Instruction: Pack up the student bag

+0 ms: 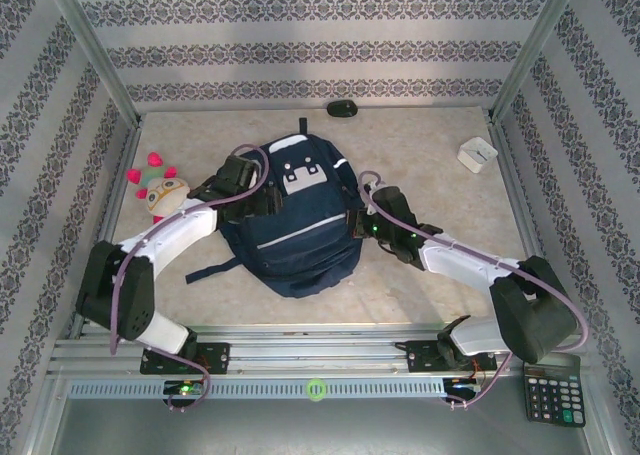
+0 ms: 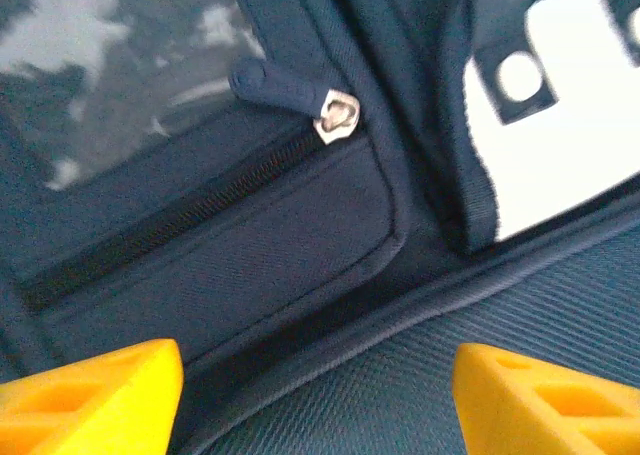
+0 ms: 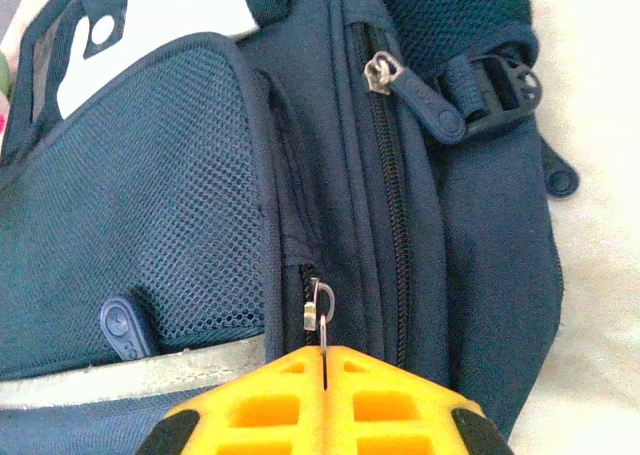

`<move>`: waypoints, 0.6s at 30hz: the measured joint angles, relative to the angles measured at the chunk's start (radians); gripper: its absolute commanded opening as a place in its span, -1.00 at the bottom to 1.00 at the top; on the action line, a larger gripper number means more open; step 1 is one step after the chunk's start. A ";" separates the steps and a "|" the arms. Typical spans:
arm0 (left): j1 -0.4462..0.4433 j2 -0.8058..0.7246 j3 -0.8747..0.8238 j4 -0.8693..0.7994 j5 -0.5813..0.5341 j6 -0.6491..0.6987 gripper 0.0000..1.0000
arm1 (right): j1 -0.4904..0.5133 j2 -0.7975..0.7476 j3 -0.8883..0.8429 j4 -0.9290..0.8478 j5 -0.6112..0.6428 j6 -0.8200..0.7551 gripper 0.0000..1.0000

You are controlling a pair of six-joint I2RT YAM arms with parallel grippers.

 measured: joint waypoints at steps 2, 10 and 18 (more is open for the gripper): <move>0.000 0.063 0.000 0.024 0.016 0.000 0.25 | 0.023 -0.017 -0.013 0.000 -0.002 0.008 -1.00; 0.007 0.306 0.202 0.076 0.105 0.081 0.19 | 0.079 -0.100 -0.060 0.002 -0.003 0.025 -1.00; 0.006 0.335 0.285 0.122 0.167 0.204 0.49 | 0.060 -0.137 -0.096 -0.072 -0.065 0.028 -0.41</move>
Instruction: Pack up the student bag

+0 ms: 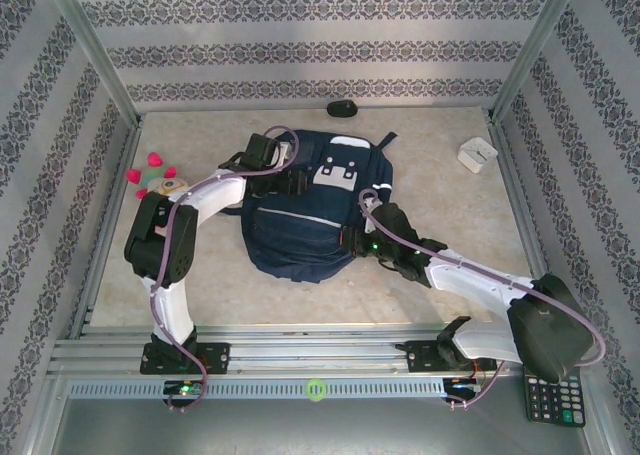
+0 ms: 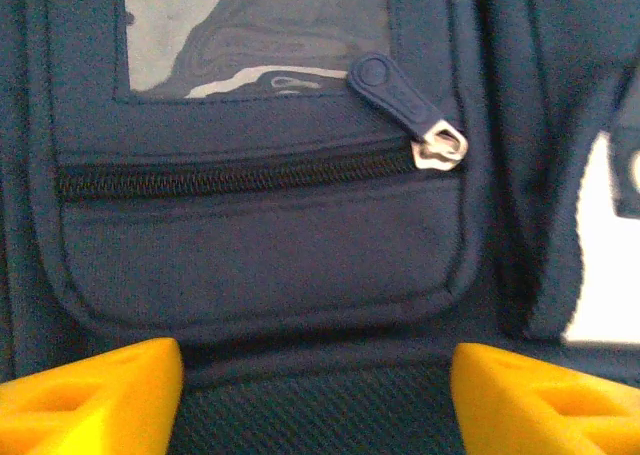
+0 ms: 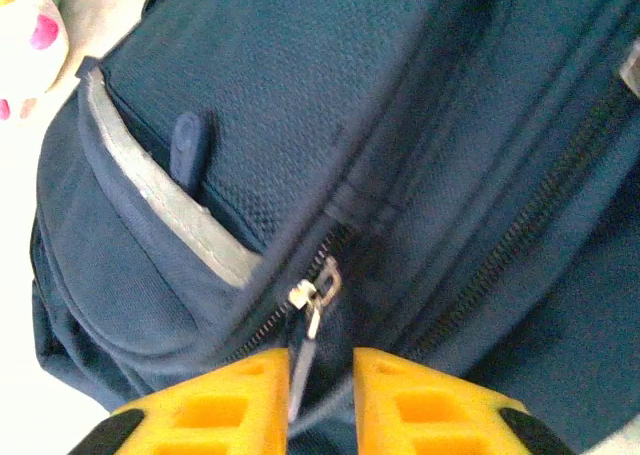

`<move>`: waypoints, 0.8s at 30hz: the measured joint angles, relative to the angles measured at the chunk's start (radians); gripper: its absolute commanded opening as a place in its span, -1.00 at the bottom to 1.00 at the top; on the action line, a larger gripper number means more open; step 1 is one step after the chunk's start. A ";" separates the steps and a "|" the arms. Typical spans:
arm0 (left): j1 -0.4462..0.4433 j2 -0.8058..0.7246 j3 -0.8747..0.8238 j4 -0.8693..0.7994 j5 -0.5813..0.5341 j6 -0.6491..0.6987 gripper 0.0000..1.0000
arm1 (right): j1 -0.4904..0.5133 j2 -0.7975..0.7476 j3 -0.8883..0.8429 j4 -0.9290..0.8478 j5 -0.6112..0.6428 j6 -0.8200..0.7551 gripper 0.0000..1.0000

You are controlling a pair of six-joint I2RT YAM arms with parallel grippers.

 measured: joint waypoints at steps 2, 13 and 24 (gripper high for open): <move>0.000 -0.086 -0.080 0.011 0.029 0.068 0.51 | -0.033 -0.055 -0.022 -0.035 -0.019 -0.006 -0.38; -0.172 -0.425 -0.352 0.015 0.226 0.814 0.54 | -0.183 -0.373 -0.107 -0.077 -0.087 -0.107 -0.37; -0.282 -0.277 -0.354 0.157 0.087 0.991 0.26 | -0.183 -0.364 -0.132 -0.071 -0.116 -0.206 -0.36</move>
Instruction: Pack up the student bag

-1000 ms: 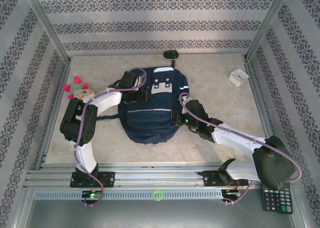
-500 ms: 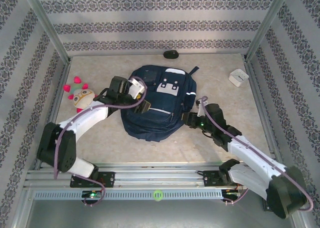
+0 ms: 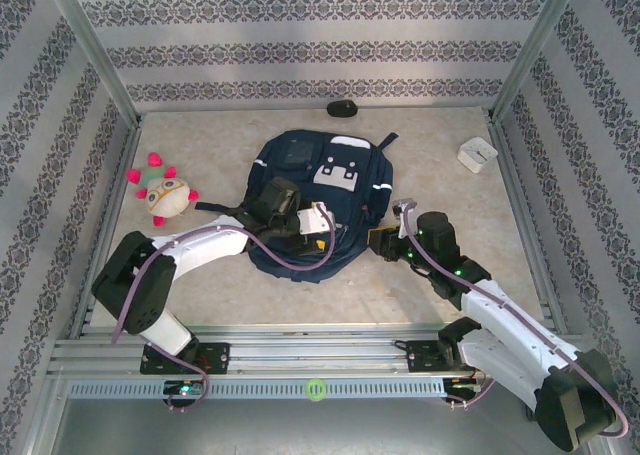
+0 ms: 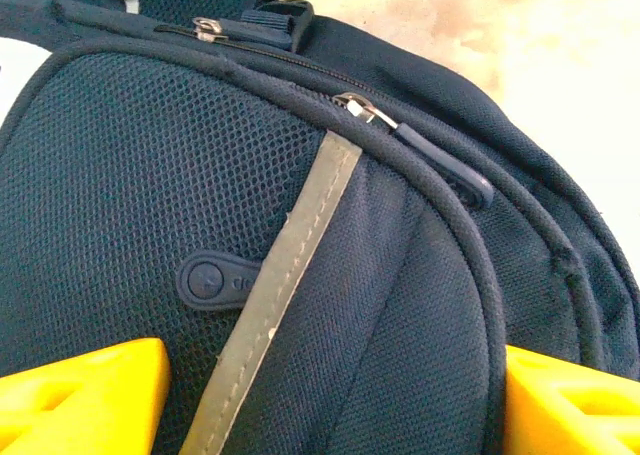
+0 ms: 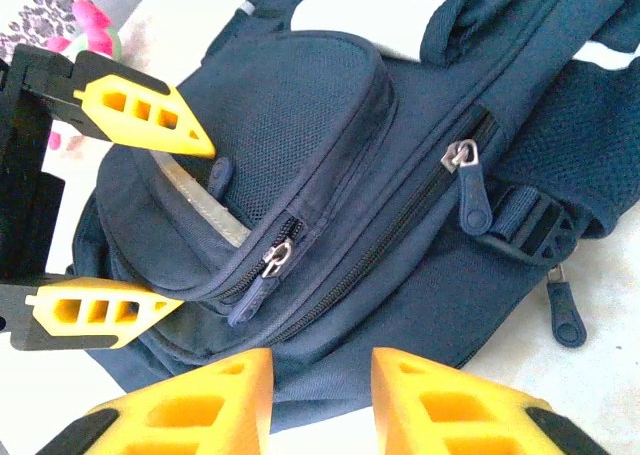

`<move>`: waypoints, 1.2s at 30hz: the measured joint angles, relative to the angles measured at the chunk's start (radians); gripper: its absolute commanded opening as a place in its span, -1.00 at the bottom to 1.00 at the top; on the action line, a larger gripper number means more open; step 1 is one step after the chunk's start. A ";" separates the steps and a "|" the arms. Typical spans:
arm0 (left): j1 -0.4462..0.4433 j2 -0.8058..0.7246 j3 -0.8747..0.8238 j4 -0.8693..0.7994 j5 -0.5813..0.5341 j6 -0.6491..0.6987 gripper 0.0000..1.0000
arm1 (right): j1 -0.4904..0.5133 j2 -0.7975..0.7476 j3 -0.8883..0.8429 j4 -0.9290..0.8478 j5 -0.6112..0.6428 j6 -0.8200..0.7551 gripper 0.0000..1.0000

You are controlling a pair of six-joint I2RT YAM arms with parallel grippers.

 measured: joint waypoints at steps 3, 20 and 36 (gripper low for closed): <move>-0.012 0.006 0.000 0.031 -0.016 0.005 -0.37 | 0.000 0.016 -0.006 0.009 0.000 -0.029 -0.37; 0.061 -0.051 -0.049 0.096 0.208 -0.145 -0.97 | 0.062 0.387 0.108 0.193 -0.192 -0.204 -0.03; 0.068 -0.087 -0.056 0.055 0.220 -0.109 -0.97 | 0.009 0.405 0.129 0.166 -0.067 -0.192 -1.00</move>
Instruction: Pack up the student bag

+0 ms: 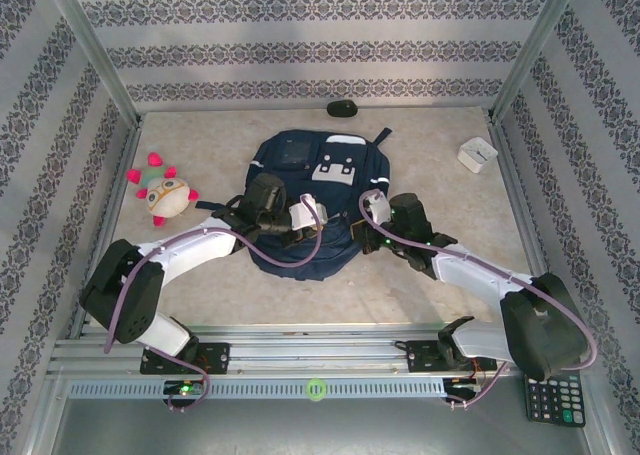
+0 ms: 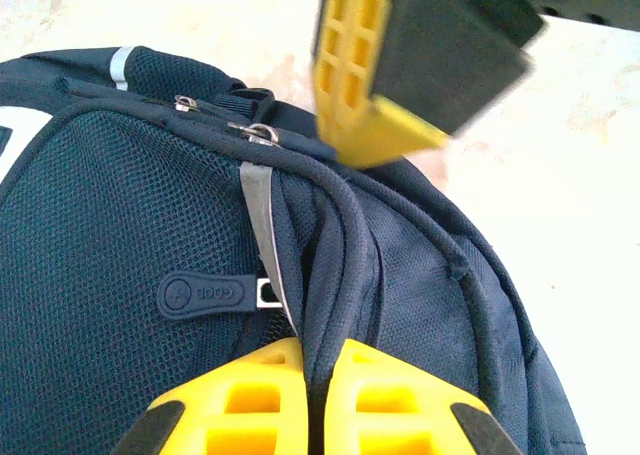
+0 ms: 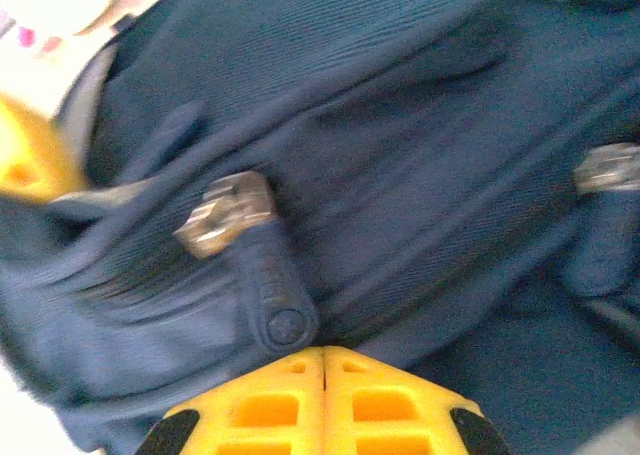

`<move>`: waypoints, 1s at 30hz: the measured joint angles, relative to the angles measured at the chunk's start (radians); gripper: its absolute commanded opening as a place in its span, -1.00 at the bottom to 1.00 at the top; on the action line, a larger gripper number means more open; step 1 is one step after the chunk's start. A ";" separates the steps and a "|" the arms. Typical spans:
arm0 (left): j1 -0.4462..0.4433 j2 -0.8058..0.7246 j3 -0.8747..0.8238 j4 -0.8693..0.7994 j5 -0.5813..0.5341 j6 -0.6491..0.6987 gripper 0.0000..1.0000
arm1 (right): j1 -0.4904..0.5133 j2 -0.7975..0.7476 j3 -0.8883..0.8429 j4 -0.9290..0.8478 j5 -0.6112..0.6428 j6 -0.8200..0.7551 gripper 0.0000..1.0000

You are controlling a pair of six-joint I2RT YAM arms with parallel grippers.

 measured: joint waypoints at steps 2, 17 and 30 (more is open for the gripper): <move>0.000 -0.008 0.000 -0.026 0.011 0.017 -0.96 | -0.023 0.000 0.002 0.008 0.029 0.015 -1.00; 0.007 -0.071 0.087 -0.163 -0.253 -0.333 0.78 | -0.078 -0.129 0.203 -0.287 0.085 0.225 0.51; 0.312 -0.110 0.106 -0.393 -0.434 -0.992 0.77 | 0.052 0.029 0.288 -0.445 0.173 0.542 0.61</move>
